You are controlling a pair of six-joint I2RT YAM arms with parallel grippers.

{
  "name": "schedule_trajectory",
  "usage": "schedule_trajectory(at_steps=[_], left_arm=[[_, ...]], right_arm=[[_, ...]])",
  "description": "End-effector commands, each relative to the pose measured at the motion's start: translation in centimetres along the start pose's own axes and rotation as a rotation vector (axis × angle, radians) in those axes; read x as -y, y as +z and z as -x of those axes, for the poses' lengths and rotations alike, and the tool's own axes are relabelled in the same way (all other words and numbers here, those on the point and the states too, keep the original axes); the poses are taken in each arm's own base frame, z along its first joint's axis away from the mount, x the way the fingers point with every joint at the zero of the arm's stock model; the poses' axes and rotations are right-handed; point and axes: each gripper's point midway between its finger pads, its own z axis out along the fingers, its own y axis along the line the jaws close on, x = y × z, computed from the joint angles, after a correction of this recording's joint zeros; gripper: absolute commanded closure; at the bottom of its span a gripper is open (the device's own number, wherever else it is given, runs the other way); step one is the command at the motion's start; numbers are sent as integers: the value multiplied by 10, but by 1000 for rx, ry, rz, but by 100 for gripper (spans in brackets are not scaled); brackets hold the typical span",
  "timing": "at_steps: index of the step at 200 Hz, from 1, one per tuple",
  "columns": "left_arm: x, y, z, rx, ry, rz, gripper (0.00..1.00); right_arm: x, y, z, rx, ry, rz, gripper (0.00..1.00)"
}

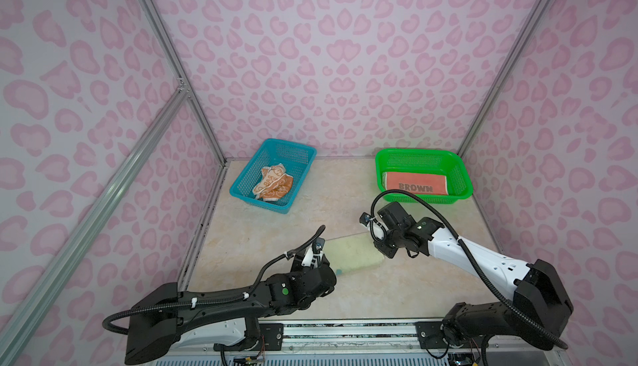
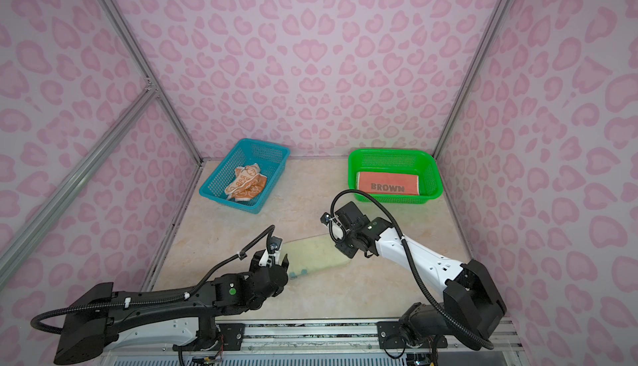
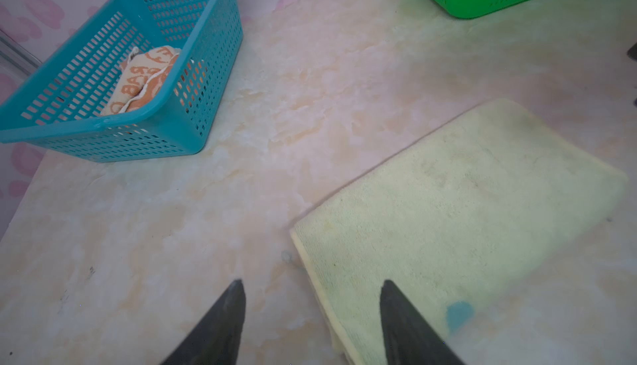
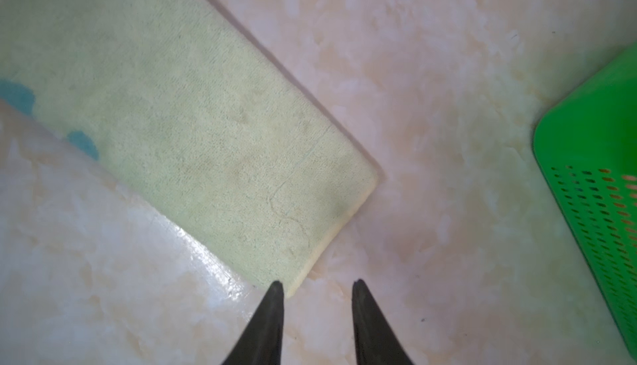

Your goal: Fold and stack the towels

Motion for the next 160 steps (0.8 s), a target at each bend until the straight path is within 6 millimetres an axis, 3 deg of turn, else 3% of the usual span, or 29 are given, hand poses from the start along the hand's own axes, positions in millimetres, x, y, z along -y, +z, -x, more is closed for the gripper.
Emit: schedule_trajectory(at_steps=[1, 54, 70, 116, 160], left_arm=[[-8, 0, 4, -1, -47, 8, 30], [-1, 18, -8, -109, -85, -76, 29], [6, 26, -13, -153, -84, -107, 29], [34, 48, -35, -312, -42, -180, 30], [30, 62, -65, -416, -46, -145, 32]], right_arm=[[5, 7, 8, 14, 243, 41, 66], [30, 21, -15, 72, 535, 190, 58], [31, 22, -18, 109, 566, 236, 53], [32, 35, -29, 65, 611, 270, 53], [25, 57, -42, 12, 641, 302, 53]])
